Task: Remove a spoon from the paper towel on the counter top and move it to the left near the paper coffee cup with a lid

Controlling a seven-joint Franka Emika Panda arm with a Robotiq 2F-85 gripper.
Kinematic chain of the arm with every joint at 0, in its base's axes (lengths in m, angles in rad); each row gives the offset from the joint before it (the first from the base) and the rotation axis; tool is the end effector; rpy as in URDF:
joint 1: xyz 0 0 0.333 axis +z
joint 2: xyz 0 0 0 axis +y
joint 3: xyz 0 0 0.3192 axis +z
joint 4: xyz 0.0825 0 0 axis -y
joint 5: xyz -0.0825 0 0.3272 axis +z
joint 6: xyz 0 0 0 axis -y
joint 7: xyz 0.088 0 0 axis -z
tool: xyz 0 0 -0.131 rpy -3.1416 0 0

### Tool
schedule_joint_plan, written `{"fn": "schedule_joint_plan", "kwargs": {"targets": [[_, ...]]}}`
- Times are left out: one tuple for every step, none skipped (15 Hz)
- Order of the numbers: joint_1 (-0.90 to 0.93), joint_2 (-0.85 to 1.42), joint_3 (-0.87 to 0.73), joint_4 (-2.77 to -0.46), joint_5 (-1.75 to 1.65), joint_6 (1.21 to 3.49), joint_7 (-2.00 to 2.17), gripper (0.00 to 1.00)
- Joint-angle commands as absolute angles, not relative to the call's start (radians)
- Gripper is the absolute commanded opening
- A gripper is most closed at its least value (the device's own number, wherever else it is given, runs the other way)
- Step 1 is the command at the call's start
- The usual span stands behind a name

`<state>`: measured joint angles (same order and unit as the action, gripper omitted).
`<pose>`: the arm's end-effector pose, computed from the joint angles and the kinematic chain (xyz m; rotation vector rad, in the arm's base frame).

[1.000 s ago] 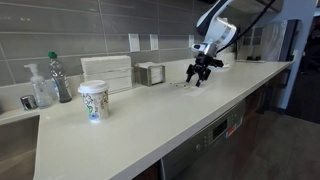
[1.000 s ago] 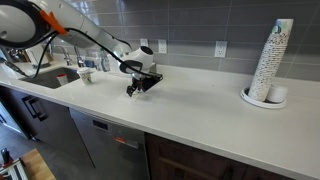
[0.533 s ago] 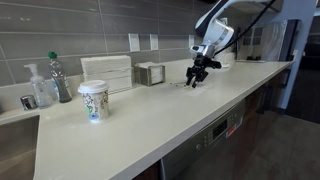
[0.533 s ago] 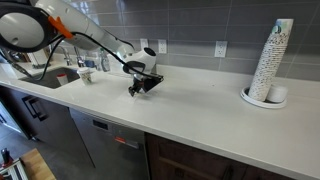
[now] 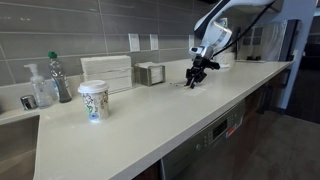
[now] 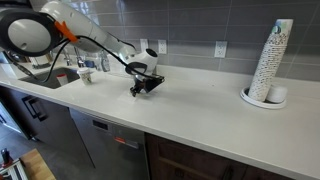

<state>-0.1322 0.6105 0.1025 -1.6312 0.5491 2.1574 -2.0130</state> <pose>0.6414 0.0038 0.2810 -1.8842 -2.0133 -0.5404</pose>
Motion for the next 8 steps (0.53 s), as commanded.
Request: {"fn": "schedule_joint_plan", "kwargs": {"targets": [[-0.153, 0.637, 0.121, -1.59, 0.519, 2.134, -1.992, 0.13], [-0.155, 0.638, 0.123, -1.587, 0.519, 2.128, -1.989, 0.07], [-0.155, 0.635, 0.124, -1.586, 0.519, 2.127, -1.986, 0.0], [-0.157, 0.632, 0.126, -1.586, 0.521, 2.122, -1.986, 0.0], [-0.157, 0.627, 0.127, -1.586, 0.522, 2.122, -1.985, 0.04], [-0.156, 0.621, 0.127, -1.587, 0.52, 2.118, -1.98, 0.04], [-0.156, 0.615, 0.128, -1.588, 0.521, 2.117, -1.977, 0.04], [-0.155, 0.605, 0.129, -1.589, 0.522, 2.104, -1.963, 0.04]]}}
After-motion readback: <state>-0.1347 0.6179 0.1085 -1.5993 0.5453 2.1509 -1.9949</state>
